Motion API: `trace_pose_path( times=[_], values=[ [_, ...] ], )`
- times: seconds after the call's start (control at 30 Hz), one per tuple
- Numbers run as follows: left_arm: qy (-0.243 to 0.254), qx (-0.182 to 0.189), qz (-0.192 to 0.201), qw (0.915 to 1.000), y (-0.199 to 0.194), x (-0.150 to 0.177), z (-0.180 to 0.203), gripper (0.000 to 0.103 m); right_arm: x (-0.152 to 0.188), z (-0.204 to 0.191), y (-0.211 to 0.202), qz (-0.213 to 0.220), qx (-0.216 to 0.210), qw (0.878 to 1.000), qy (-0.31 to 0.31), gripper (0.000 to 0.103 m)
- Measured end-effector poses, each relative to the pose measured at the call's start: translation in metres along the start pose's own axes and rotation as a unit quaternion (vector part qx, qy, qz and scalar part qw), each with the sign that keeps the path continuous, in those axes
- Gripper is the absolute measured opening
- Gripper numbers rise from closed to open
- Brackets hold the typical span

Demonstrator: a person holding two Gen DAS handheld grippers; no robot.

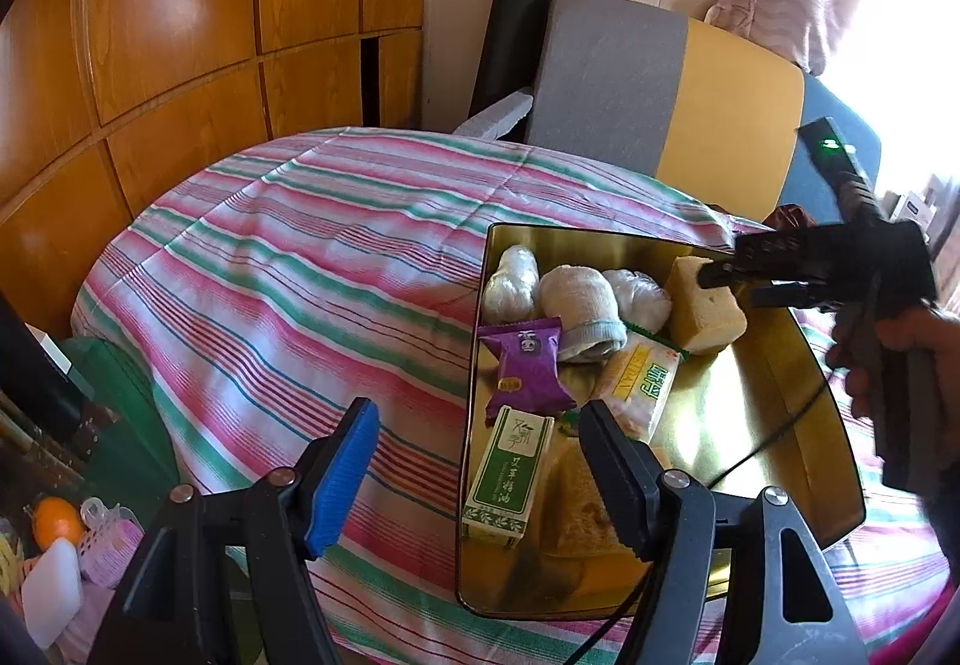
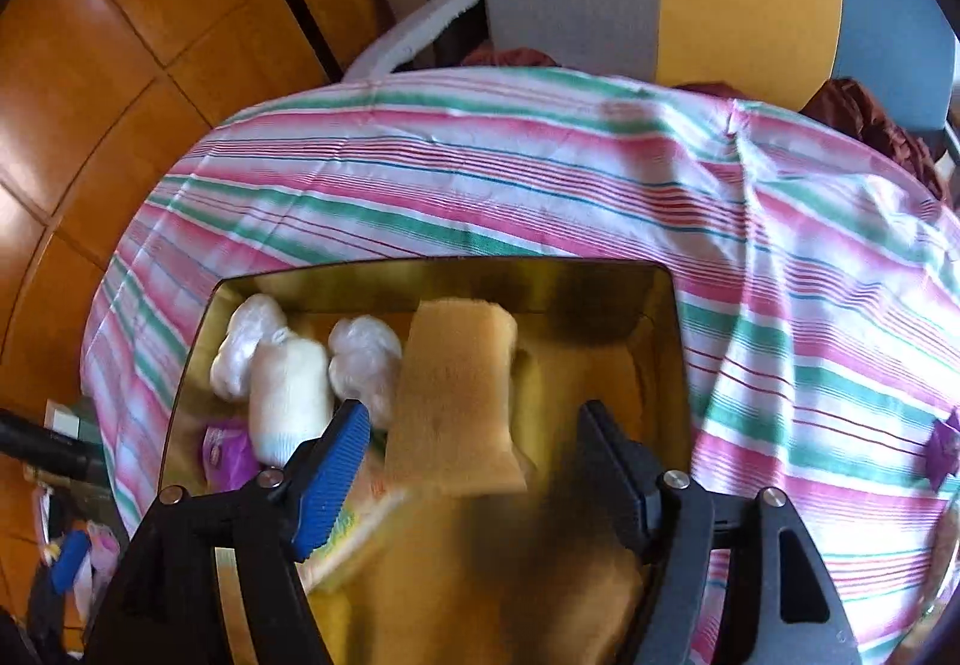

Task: Organize objects
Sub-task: 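Carry the yellow sponge cake over the gold tray with the right tool, then move both tools back to the remaining items on the cloth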

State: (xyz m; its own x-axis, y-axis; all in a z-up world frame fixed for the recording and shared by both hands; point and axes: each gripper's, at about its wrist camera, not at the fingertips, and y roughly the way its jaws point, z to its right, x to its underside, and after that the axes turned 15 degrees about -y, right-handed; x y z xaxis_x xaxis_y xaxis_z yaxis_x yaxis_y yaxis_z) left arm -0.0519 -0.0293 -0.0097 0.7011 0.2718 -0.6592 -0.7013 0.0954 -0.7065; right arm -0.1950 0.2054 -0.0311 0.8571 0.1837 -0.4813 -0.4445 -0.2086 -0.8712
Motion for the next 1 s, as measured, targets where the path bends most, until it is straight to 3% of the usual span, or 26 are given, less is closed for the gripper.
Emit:
trace_pose_path(
  times=[0.53,1.0],
  values=[
    [0.038,0.006,0.009,0.9992,-0.013,0.017,0.027,0.071,0.103,0.006,-0.071,0.032,0.041,0.997,-0.051,0.073],
    [0.076,0.018,0.005,0.9970,-0.021,0.033,0.057,0.071,0.166,0.062,-0.114,0.034,0.085,0.996,0.001,0.073]
  ],
)
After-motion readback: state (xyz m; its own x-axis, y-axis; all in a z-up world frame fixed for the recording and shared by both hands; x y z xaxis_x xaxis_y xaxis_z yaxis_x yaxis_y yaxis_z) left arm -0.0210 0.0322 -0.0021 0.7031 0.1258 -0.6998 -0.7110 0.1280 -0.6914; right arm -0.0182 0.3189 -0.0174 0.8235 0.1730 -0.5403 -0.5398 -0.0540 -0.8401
